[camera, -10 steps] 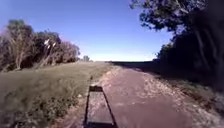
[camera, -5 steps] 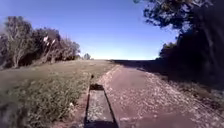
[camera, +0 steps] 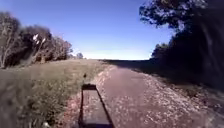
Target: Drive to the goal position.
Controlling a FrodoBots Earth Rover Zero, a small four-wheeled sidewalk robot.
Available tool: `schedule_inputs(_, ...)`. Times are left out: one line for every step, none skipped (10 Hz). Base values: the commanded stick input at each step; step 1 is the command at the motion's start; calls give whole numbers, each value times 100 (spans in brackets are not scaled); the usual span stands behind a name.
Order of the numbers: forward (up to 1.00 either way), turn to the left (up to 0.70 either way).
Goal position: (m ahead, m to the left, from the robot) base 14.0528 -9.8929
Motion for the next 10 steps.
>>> schedule_inputs(85, -23)
schedule_inputs(85, -6)
schedule_inputs(85, 0)
schedule_inputs(85, 0)
schedule_inputs(85, 0)
schedule_inputs(85, 0)
schedule_inputs(85, 0)
schedule_inputs(85, 0)
schedule_inputs(85, 0)
schedule_inputs(85, 0)
